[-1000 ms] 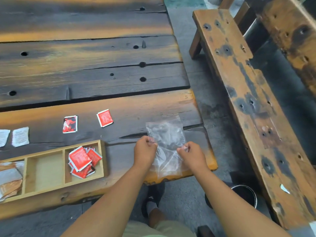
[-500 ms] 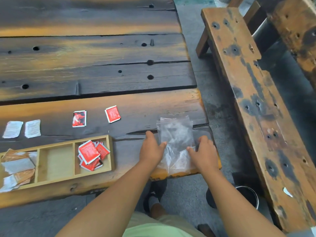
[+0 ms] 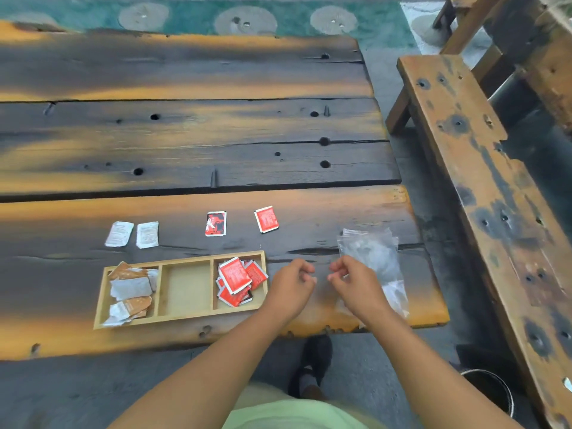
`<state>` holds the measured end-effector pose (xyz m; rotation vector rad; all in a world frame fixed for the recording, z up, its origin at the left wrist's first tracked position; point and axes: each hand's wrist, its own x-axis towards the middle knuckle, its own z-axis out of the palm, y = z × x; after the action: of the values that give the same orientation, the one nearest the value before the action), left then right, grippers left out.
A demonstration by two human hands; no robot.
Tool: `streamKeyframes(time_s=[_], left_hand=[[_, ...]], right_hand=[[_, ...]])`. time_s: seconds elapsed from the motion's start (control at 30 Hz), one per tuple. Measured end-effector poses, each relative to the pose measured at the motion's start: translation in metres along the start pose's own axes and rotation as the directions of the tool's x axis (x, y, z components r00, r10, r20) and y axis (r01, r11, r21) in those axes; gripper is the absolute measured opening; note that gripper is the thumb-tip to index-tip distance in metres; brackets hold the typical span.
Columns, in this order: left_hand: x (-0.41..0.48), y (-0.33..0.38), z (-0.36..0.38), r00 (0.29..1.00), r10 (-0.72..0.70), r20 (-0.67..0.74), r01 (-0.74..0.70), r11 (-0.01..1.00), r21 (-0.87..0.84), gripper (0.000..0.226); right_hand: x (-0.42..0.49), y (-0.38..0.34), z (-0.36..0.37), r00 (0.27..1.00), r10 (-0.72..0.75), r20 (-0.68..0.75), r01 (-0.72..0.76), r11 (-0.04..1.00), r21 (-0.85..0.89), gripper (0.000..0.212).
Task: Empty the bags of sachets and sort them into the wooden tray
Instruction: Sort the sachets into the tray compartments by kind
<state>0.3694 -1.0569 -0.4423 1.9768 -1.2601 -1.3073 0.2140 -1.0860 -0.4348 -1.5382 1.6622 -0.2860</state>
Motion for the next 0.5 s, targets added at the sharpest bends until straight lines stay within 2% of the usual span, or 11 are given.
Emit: streamKeyframes(time_s=[0.17, 0.27, 0.37, 0.5], left_hand=[[-0.012, -0.038, -0.057, 0.992, 0.042, -0.116, -0.039, 0.999, 0.023, 0.017], [-0.015, -0.064, -0.081, 0.967, 0.1, -0.235, -0.071, 0.989, 0.129, 0.019], [-0.018, -0.081, -0.093, 0.966, 0.185, -0.18, -0.123, 0.944, 0.308, 0.034], [-0.026, -0.093, -0.09, 0.963, 0.242, -0.115, -0.169, 0.882, 0.441, 0.051]], right_hand=[[-0.004, -0.048, 0.062, 0.988, -0.124, 0.09, 0.123, 0.992, 0.013, 0.014], [-0.007, -0.067, 0.084, 0.969, -0.234, 0.081, 0.239, 0.969, -0.059, 0.022], [-0.013, -0.072, 0.1, 0.924, -0.332, 0.188, 0.371, 0.899, -0.233, 0.035], [-0.015, -0.067, 0.105, 0.897, -0.271, 0.348, 0.381, 0.874, -0.302, 0.057]])
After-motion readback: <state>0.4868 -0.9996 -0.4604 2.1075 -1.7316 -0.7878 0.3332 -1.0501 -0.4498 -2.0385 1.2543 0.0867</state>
